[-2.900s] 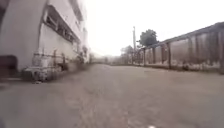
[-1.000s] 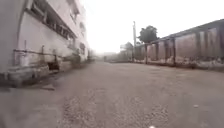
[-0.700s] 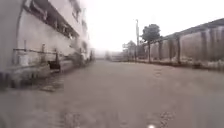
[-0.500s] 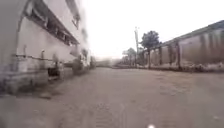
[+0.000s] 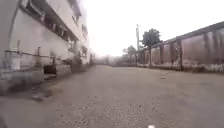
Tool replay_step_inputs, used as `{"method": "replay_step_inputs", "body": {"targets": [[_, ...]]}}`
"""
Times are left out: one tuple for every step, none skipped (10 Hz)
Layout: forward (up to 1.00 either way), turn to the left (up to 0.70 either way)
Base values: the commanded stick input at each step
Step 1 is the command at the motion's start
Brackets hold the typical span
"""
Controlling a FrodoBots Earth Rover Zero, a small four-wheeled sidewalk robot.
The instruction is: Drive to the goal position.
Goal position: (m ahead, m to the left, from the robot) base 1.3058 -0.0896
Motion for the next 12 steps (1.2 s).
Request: {"method": "replay_step_inputs", "body": {"targets": [[0.5, 0.0], [0.5, 0.0], [0.5, 0.0], [0.5, 0.0], [0.5, 0.0], [0.5, 0.0], [0.5, 0.0], [0.5, 0.0], [0.5, 0.0], [0.5, 0.0], [0.5, 0.0], [0.5, 0.0]]}}
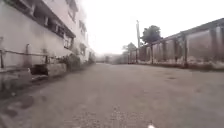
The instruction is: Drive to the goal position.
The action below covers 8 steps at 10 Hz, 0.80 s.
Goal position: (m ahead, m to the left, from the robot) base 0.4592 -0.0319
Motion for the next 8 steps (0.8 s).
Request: {"method": "replay_step_inputs", "body": {"targets": [[0.5, 0.0], [0.5, 0.0], [0.16, 0.0], [0.0, 0.0], [0.0, 0.0], [0.0, 0.0], [0.0, 0.0], [0.0, 0.0]]}}
